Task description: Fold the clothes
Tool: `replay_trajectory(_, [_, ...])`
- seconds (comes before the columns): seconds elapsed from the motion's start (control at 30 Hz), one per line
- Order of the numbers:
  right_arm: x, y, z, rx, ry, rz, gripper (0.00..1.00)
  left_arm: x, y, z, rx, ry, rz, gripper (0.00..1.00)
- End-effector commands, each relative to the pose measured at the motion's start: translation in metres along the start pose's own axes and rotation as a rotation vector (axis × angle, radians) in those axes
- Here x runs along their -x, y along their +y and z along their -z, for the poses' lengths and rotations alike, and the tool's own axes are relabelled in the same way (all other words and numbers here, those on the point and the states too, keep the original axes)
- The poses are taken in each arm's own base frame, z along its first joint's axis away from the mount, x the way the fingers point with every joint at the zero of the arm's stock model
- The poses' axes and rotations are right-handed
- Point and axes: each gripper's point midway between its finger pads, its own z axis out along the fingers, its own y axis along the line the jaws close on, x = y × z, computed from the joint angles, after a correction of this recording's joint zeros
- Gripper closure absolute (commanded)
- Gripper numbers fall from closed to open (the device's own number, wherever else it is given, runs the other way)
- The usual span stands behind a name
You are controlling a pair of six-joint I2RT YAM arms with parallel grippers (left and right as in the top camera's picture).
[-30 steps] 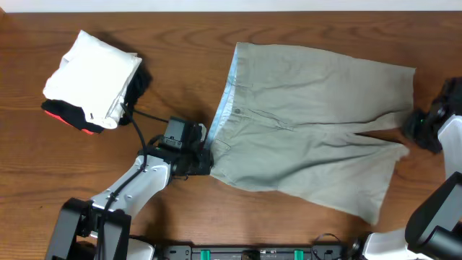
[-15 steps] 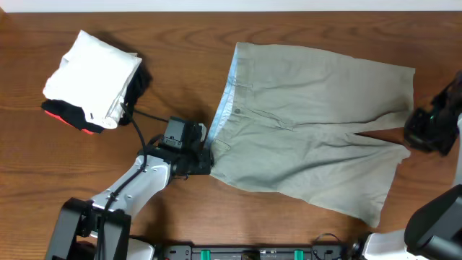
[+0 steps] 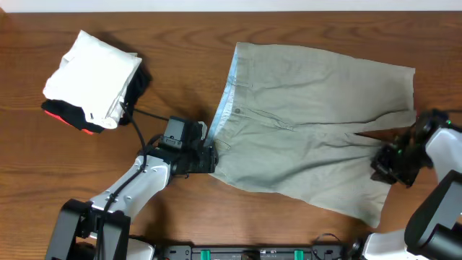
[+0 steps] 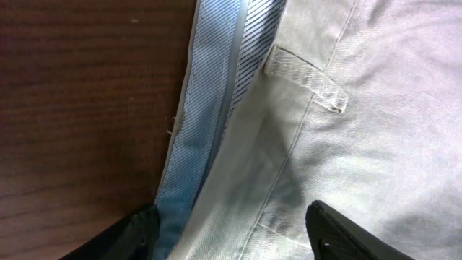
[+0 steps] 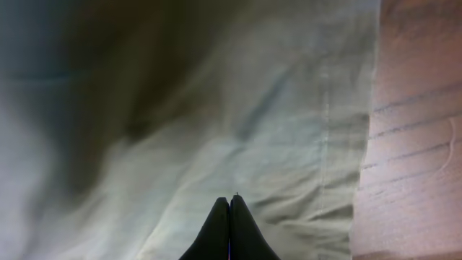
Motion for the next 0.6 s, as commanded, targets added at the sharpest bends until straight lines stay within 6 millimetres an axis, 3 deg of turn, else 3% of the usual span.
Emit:
replay_trajectory(0.0, [0.0,-0.018,-0.01,-0.092,-0.031,-0.072,0.99,-0.001,0.008,-0.001,0.036,0.002,0.009,0.31])
replay_trajectory(0.2, [0.012,-0.044,-0.019,-0.227,-0.123,-0.144,0.99,-0.001,0.008,0.0,0.035,-0.001,0.009,0.26])
replay_trajectory(0.57, [0.048,-0.067,-0.015,-0.333,-0.274,-0.171,0.99,0.012,0.001,0.007,0.017,-0.059,-0.009,0.22])
